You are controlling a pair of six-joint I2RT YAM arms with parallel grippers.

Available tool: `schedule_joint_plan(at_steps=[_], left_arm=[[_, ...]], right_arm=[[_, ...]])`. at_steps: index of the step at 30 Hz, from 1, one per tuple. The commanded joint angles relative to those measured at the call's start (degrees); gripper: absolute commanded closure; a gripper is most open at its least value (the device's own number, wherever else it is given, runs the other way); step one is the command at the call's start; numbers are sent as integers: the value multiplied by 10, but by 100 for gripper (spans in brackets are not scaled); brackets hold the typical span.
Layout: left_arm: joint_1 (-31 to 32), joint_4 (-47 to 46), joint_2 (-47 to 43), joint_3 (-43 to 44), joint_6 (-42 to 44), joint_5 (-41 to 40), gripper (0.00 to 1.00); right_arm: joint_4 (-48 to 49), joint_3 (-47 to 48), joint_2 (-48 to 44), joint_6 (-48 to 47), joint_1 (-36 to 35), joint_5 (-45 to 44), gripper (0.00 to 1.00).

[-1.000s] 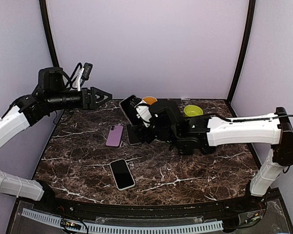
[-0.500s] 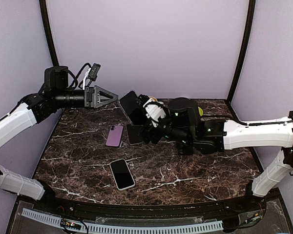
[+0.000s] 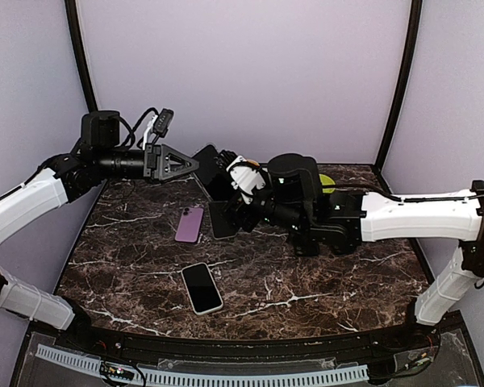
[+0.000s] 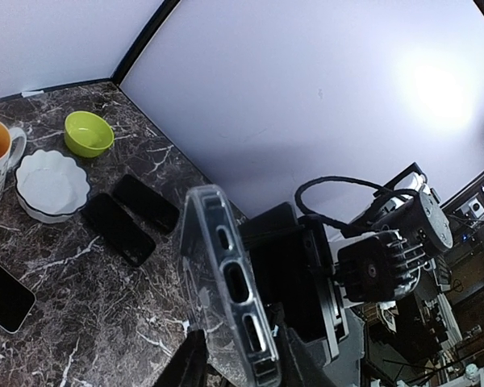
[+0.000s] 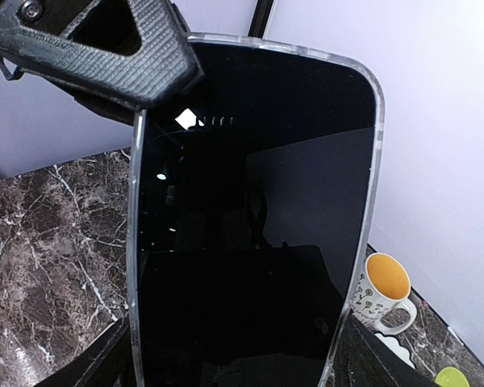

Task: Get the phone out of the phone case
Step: Pass from the right arm to the left

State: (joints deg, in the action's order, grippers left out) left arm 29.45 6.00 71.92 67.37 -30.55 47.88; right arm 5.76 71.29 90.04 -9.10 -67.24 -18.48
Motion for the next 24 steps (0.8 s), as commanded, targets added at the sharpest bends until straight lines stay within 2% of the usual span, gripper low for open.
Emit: schedule_joint_plan(at_steps=[1, 6, 8, 10, 11, 14, 15, 16, 19, 24], left_arm=[[-2, 9, 3, 7, 13, -18, 72], [-2, 32, 14, 10, 29, -64, 83], [-2, 34, 16, 9, 33, -76, 94], [-2, 34, 16, 8, 40, -86, 100], [-2, 34, 13, 8, 41, -90, 100], [-2, 14, -1, -3, 55, -114, 100], [-3, 9, -9, -6, 60, -124, 100], [-3, 1, -14, -10, 69, -129, 100], [-3, -14, -36, -15, 100, -137, 100], [-6, -73, -79, -35, 119, -151, 100]], right_arm=[[18, 43, 11, -11, -9, -20, 100], [-12, 74, 32, -22, -15, -39, 100], [-24, 87, 40, -23, -19, -56, 100], [-38, 103, 46, -12, -19, -69, 100], [-46, 112, 47, -5, -19, -76, 94], [-68, 126, 42, 19, -11, -76, 21], [-87, 129, 37, 35, -1, -56, 6], [-98, 129, 31, 53, 13, -26, 2], [-104, 101, -6, 104, 67, 95, 1], [-38, 19, -69, 173, 144, 267, 1]])
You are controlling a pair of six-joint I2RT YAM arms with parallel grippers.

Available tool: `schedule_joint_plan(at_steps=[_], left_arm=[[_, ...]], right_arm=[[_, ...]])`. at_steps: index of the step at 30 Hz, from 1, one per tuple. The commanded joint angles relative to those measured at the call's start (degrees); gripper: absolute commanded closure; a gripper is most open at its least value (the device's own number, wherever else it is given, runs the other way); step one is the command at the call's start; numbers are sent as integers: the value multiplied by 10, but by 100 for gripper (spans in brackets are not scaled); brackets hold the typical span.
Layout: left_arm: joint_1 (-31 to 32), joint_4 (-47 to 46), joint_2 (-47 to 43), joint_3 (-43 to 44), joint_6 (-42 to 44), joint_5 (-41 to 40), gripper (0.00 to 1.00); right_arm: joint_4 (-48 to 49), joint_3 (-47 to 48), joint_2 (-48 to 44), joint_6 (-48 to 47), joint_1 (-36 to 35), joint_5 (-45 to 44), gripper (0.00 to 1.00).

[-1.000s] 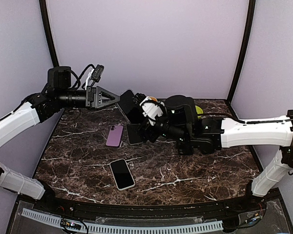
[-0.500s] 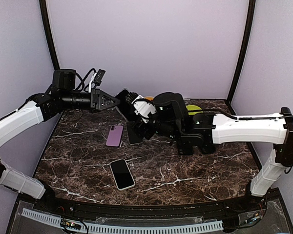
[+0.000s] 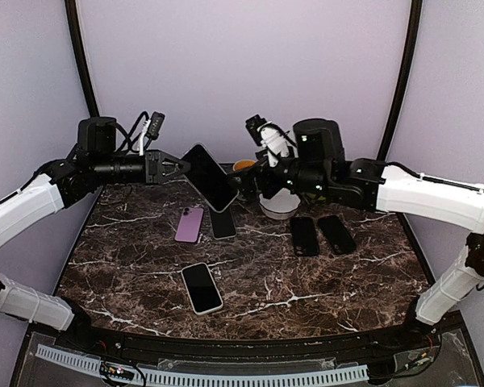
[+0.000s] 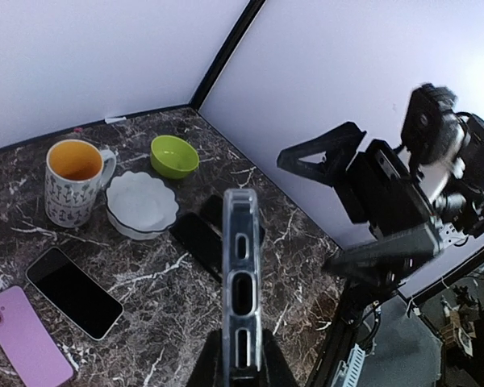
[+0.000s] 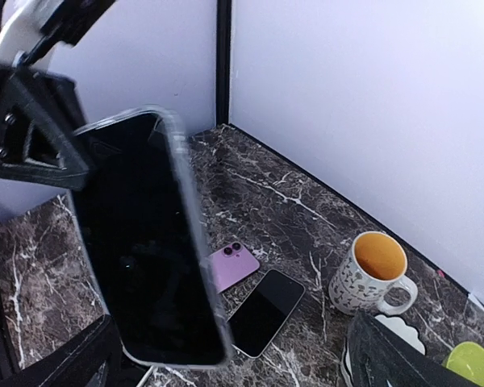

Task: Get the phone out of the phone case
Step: Pass from the right arm to the left, then pass from the left arm to the right

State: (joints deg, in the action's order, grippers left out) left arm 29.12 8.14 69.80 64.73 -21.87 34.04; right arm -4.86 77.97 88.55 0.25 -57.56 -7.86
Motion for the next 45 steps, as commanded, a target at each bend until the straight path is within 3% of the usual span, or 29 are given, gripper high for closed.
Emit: schedule_joint_plan(at_steps=[1, 8, 16, 24, 29, 42, 45], left_arm=[[-3, -105, -63, -16, 27, -9, 100], [-5, -228, -81, -44, -19, 69, 100], [-5, -311, -77, -54, -77, 134, 100], [-5, -343, -74, -68, -100, 141, 100], [-5, -356, -69, -74, -110, 145, 100], [-5, -350, -72, -83, -100, 143, 100], [-5, -346, -73, -87, -94, 146, 99]], right_arm=[[85, -64, -62, 93, 59, 195, 1], [186, -105, -62, 168, 93, 387, 4], [248, -74, -30, 205, 92, 487, 16], [302, -57, -14, 244, 89, 513, 46], [289, -33, -1, 241, 81, 527, 63], [278, -19, 8, 249, 73, 564, 99], [277, -19, 7, 250, 72, 576, 100]])
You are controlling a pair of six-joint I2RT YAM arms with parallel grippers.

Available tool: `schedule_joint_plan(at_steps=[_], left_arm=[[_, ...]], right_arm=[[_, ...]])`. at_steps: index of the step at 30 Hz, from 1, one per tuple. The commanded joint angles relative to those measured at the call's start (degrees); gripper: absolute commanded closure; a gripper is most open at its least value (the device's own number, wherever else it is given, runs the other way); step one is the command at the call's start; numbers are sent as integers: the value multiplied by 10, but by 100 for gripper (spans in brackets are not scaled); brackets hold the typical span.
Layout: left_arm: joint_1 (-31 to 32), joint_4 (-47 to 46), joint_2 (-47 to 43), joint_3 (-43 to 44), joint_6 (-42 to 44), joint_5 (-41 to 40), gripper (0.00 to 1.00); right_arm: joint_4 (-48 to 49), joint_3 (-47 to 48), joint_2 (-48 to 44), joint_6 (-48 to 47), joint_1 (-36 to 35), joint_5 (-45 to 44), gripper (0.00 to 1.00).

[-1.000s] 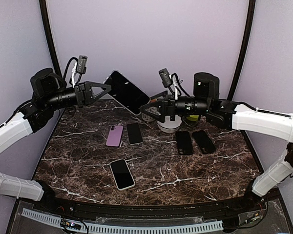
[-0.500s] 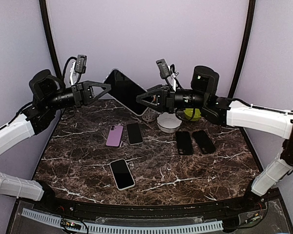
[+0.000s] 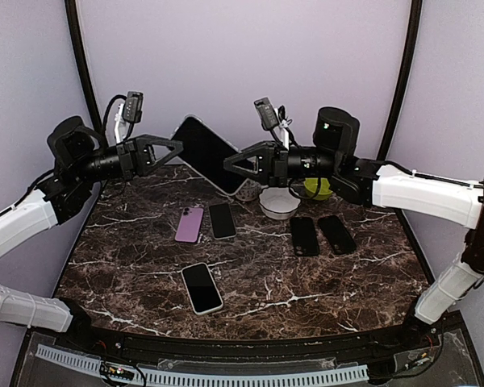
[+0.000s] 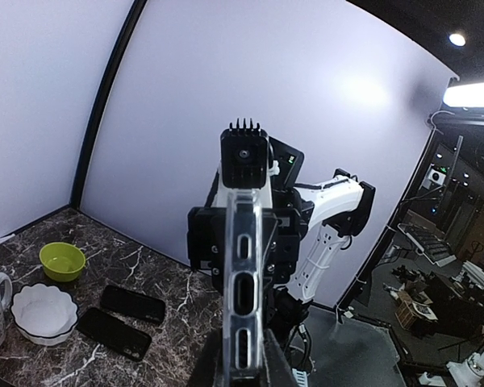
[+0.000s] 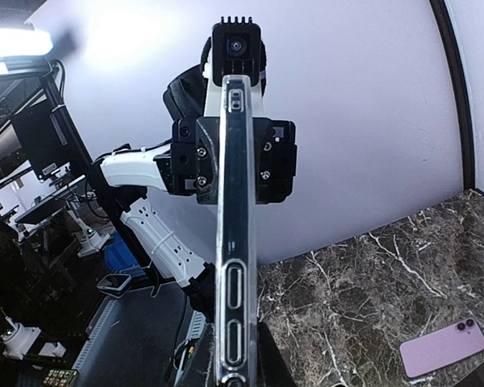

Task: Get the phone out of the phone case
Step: Pass from the left arm to the right, then remove the top left corner of the phone case.

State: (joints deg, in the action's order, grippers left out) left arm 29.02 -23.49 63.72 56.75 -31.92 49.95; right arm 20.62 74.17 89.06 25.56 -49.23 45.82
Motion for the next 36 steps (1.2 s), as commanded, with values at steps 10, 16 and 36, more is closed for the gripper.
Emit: schedule_joint_plan(at_steps=[10, 16, 36], left_arm=[[-4, 63, -80, -50, 171, 25, 7], [-3, 143, -146, -102, 329, 45, 2], [70, 191, -166, -222, 565, 59, 21]], right_arm=[[-144, 10, -26, -162, -11, -28, 100], [-194, -36, -55, -288, -22, -129, 100], [-238, -149, -107, -794, -126, -272, 100]])
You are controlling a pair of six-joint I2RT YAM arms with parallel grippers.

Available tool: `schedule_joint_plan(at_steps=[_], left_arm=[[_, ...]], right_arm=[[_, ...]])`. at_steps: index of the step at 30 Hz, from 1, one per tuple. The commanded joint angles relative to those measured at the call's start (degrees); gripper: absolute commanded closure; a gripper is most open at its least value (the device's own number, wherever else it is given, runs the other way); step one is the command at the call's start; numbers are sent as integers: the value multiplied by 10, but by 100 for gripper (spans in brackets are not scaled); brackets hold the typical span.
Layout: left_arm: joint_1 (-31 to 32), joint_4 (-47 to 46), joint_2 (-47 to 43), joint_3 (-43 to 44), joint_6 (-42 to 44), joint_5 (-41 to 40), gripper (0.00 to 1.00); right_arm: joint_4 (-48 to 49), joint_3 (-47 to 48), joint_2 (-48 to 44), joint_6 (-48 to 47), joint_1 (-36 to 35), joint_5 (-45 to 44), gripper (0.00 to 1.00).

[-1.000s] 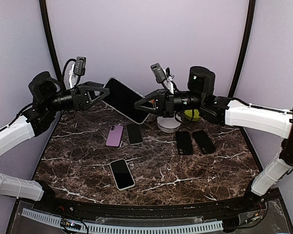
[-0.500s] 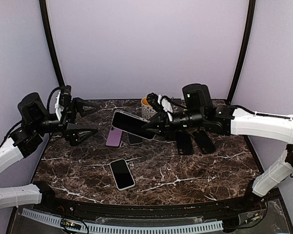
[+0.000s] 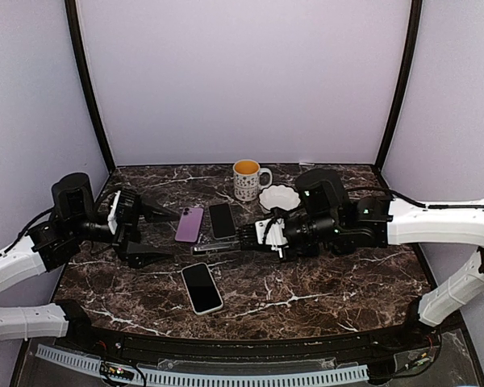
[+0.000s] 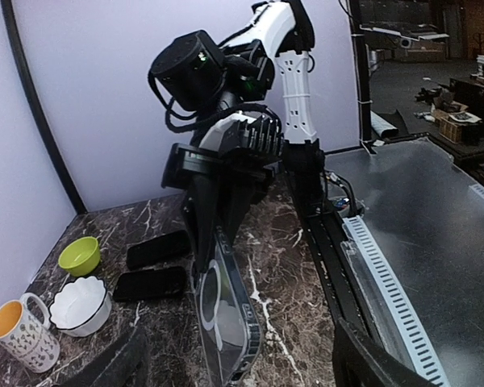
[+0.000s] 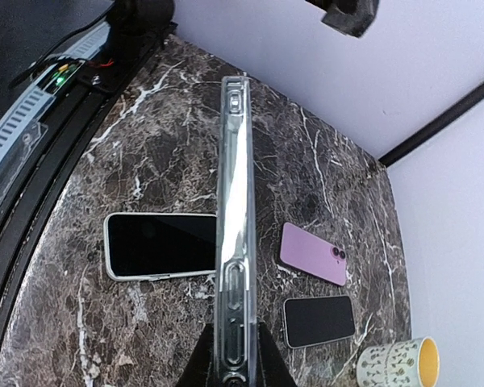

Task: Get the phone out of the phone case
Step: Remove the top left corner of the phone case.

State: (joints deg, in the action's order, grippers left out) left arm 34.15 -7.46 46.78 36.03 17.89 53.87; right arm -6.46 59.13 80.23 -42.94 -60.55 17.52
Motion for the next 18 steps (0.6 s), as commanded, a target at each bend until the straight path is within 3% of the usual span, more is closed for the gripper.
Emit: schedule_joint_plan(at_steps=[1, 18], left_arm=[[23, 29, 5, -20, 69, 17, 24], [59, 13, 36, -46, 107, -16, 44]], right_arm=[[30, 6, -16, -114, -14, 16, 100], [23, 37, 14, -130, -21, 31, 100]])
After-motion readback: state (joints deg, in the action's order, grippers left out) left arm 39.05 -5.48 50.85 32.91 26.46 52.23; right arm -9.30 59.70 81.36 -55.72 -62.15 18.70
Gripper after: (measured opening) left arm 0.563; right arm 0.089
